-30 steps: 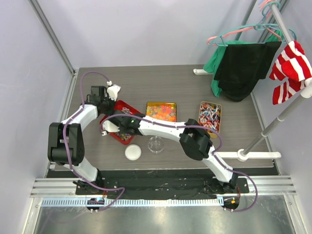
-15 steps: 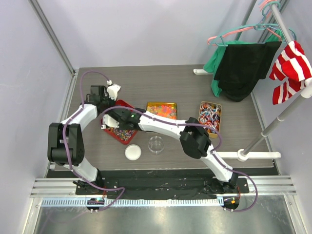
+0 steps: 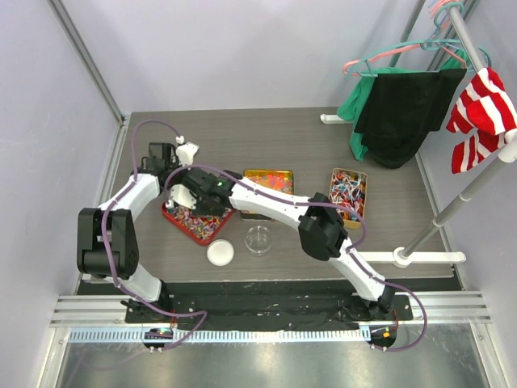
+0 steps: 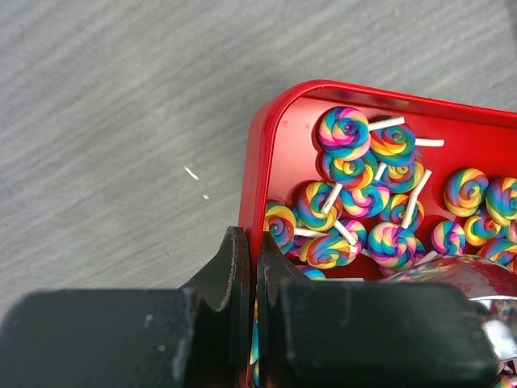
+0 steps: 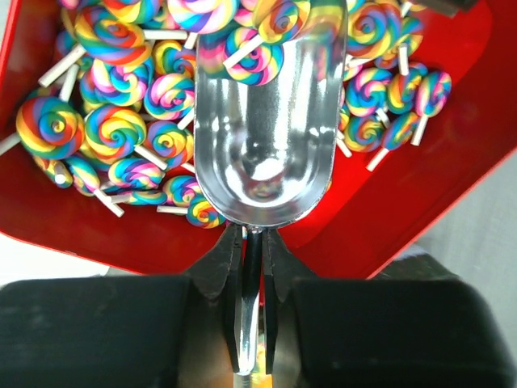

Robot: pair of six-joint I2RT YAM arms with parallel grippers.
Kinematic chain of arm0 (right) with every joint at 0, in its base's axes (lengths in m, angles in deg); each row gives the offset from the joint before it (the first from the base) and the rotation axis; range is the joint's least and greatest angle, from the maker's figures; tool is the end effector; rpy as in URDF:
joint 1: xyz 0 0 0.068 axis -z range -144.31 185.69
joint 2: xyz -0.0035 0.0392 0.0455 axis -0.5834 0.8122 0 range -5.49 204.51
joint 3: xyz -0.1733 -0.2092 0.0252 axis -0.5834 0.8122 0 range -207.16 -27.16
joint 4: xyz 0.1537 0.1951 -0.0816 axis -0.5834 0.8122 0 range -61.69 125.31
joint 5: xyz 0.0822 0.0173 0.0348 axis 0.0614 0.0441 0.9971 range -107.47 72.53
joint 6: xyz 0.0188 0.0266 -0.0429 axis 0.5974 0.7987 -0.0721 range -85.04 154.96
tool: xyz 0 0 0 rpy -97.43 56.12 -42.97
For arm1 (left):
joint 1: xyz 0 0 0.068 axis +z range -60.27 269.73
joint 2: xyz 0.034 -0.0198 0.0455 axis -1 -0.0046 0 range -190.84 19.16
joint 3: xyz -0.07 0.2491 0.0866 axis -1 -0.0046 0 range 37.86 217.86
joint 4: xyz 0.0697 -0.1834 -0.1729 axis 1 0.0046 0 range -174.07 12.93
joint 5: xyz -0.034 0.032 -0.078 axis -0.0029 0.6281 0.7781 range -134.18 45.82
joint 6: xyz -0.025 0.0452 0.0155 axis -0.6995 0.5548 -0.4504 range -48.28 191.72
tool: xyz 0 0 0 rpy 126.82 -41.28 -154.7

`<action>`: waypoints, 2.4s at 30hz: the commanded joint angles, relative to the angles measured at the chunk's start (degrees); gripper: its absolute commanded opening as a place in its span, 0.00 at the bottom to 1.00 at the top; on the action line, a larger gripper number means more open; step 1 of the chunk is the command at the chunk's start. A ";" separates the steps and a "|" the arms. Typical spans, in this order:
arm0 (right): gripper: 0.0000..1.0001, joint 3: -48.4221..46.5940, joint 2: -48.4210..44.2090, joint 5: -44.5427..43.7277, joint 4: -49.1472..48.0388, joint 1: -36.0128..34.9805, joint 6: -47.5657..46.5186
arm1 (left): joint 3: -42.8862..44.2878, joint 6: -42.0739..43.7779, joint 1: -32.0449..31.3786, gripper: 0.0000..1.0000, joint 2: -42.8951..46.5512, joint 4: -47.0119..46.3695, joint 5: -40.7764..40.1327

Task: Pack the candies
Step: Scoop the fake candies from the storage box.

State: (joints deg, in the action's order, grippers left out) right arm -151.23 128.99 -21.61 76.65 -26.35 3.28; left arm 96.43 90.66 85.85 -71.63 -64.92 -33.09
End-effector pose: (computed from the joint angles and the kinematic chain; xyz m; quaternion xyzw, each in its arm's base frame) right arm 0.2432 0.4524 0.2231 -0.6956 0.6652 0.0369 0.2689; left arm 0.3296 -0.0292 0.2125 0.2172 0.9144 -0.0473 0.3383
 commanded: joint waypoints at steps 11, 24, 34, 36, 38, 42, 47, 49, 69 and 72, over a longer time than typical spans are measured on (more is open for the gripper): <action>0.01 1.11 -3.87 21.98 -7.03 1.39 4.17 | 1.46 -7.34 -2.10 0.00 4.21 -8.43 4.66; 0.01 1.12 -2.03 11.82 -13.79 0.08 7.43 | 2.25 -9.01 -2.18 0.00 3.42 -8.08 4.29; 0.01 5.16 0.00 -10.45 -25.57 -9.06 -3.56 | 1.99 -10.94 -2.18 0.00 3.07 -7.82 1.74; 0.01 5.94 -0.09 -11.93 -27.06 -9.85 -5.48 | 1.73 -10.85 -2.18 0.00 2.89 -7.91 1.74; 0.01 9.61 -0.53 -16.04 -31.87 -10.55 -8.03 | 1.82 -10.77 -2.27 0.00 2.45 -7.91 1.91; 0.01 13.94 -1.50 -17.31 -35.94 -11.52 -13.84 | 2.17 -10.68 -2.27 0.00 2.01 -7.65 2.88; 0.01 14.92 -0.71 -18.45 -39.81 -11.96 -13.77 | 2.52 -10.94 -2.18 0.00 1.49 -7.29 3.15; 0.01 12.03 -0.10 -13.72 -36.93 -10.92 -8.26 | 2.52 -10.85 -2.18 0.00 1.57 -7.03 3.67; 0.01 0.66 -2.37 1.44 -20.91 -2.47 10.86 | 2.43 -10.24 -2.27 0.00 1.93 -6.50 2.27; 0.01 4.44 -5.44 1.06 -21.70 -1.25 10.85 | 2.52 -10.15 -2.19 0.00 1.57 -6.50 0.78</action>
State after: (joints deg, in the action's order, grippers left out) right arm -149.33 130.43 -23.64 65.26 -28.39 10.01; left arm 96.54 86.66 86.03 -71.34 -65.61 -38.55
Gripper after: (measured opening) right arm 0.139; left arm 0.043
